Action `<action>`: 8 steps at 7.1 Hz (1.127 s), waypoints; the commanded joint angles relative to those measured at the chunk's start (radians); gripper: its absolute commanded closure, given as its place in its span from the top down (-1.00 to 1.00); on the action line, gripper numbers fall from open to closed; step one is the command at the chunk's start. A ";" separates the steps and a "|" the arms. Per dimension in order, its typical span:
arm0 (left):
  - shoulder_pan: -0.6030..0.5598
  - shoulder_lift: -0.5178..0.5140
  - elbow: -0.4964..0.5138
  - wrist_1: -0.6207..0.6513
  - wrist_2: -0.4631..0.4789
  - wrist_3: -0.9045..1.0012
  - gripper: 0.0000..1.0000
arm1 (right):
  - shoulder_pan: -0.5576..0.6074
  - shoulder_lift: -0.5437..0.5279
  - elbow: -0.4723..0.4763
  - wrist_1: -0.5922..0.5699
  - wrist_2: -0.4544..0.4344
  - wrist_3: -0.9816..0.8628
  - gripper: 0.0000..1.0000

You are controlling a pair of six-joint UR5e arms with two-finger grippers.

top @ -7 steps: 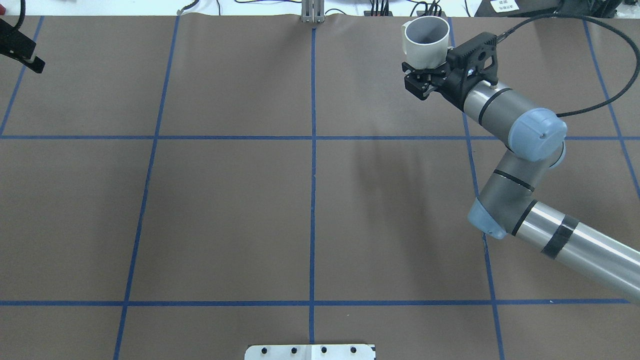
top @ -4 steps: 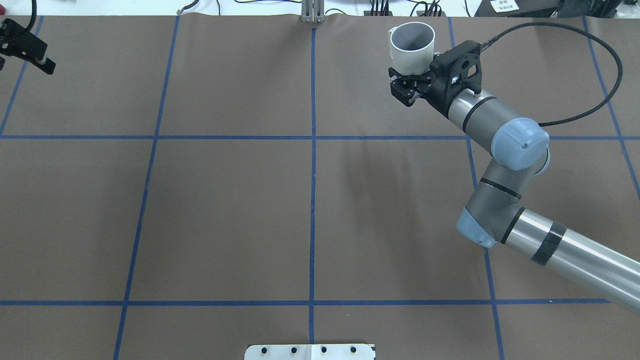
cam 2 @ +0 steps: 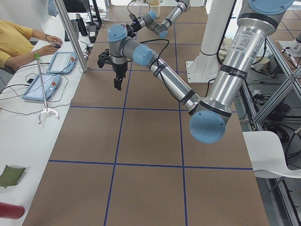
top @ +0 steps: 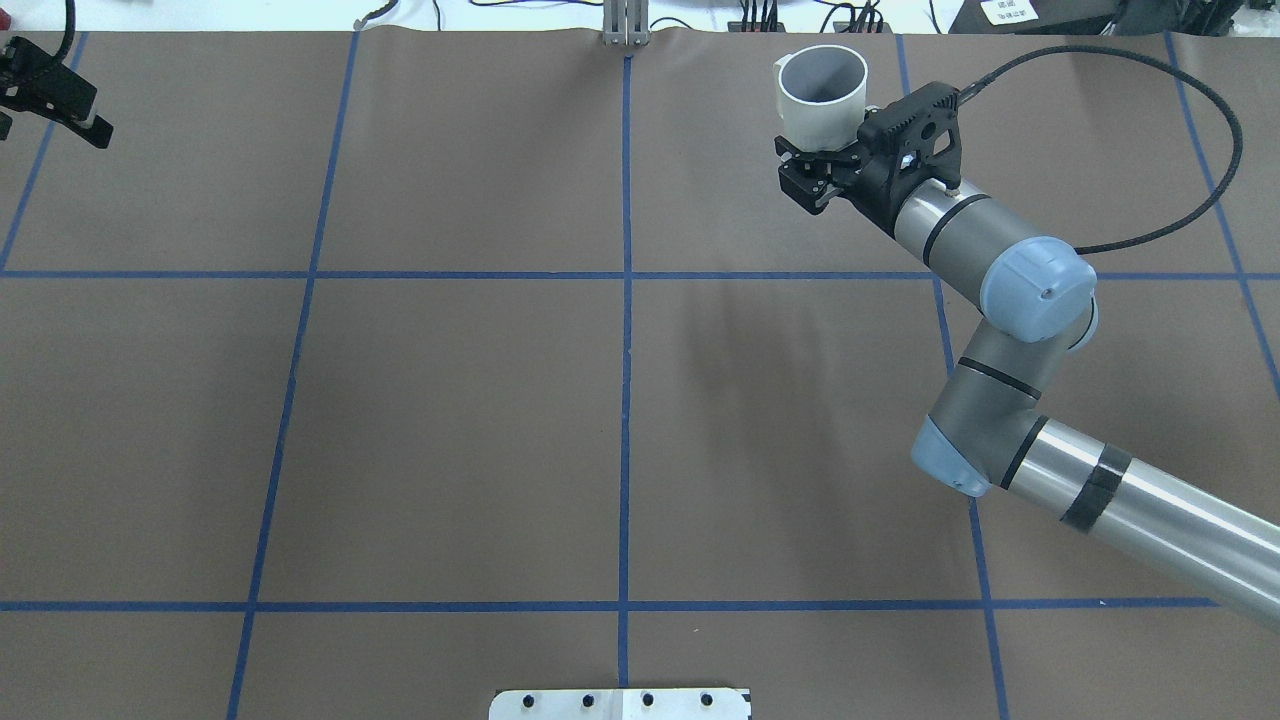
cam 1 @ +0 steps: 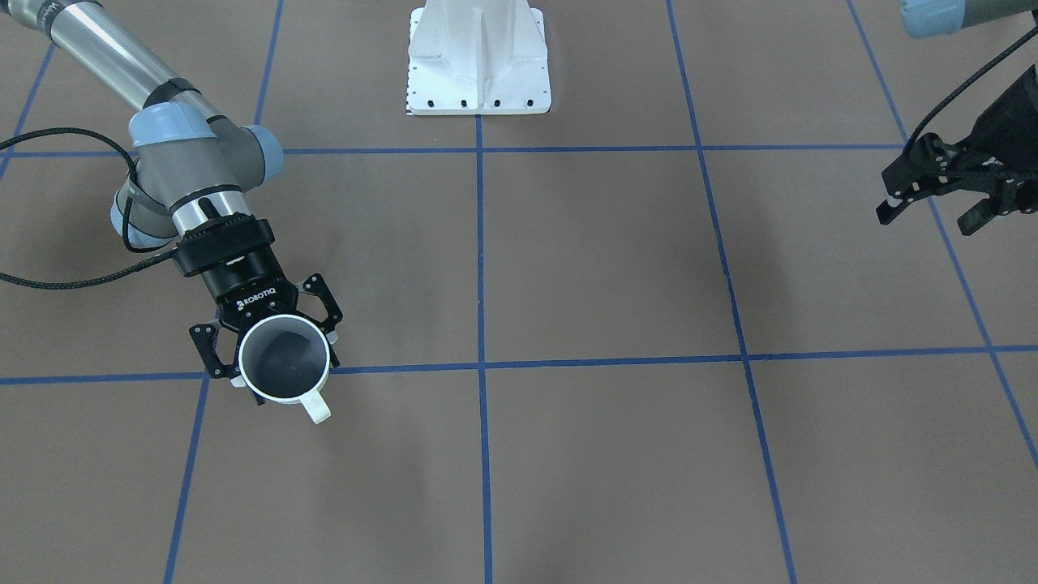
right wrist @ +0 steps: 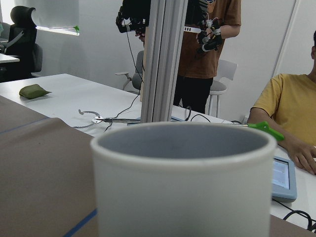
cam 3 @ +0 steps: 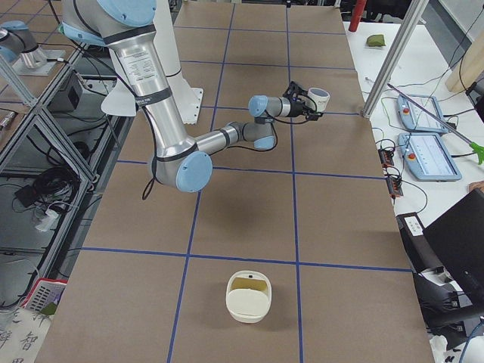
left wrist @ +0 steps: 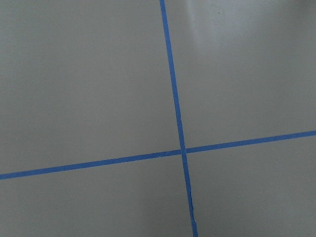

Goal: Left arm hands cup to right arm to dump lemon

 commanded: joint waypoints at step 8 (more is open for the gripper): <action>0.118 -0.106 0.057 -0.262 -0.031 -0.513 1.00 | -0.131 0.152 0.001 -0.235 -0.192 -0.053 -1.00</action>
